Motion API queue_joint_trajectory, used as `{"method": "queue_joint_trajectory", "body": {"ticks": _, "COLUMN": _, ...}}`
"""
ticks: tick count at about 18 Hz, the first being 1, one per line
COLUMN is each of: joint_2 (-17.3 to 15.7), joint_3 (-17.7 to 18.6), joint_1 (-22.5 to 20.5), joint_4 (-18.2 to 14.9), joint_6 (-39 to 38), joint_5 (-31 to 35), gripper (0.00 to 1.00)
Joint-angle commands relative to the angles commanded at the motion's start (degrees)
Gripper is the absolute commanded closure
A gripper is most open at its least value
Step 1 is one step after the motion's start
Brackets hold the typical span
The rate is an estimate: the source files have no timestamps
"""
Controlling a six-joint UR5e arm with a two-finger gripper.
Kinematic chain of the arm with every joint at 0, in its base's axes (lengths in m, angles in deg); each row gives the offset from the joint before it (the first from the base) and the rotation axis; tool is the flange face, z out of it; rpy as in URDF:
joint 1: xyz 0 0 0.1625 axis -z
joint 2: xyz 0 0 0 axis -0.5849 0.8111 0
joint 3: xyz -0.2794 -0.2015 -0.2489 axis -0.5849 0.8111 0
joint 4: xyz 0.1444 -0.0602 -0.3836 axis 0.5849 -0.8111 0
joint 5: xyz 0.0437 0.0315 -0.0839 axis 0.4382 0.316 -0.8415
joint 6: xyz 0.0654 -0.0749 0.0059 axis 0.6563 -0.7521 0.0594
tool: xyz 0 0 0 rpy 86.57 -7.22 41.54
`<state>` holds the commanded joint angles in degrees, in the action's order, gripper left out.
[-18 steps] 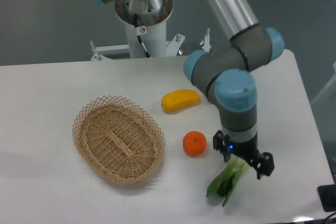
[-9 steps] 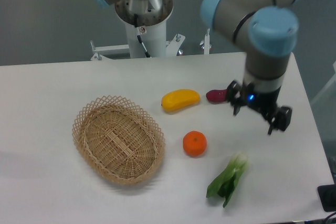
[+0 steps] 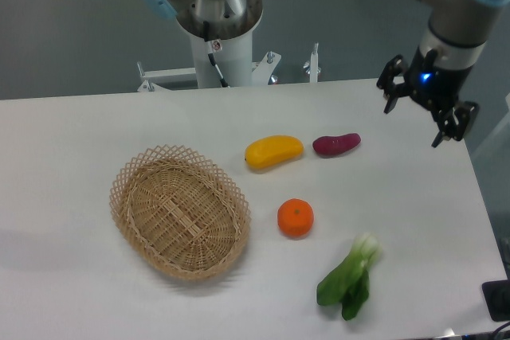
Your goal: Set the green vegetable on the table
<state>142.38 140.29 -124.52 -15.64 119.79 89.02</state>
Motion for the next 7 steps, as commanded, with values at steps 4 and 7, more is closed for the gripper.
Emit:
{"method": "queue_joint_trajectory", "body": {"ticks": 4, "joint_2": -0.09, "joint_3": 0.09, "joint_1": 0.00, "joint_4": 0.09, "joint_6": -0.26, "joint_5": -0.44, "gripper": 0.00}}
{"method": "queue_joint_trajectory", "body": {"ticks": 7, "joint_2": -0.09, "joint_3": 0.09, "joint_1": 0.00, "joint_4": 0.17, "joint_6": -0.53, "joint_5": -0.61, "gripper": 0.00}}
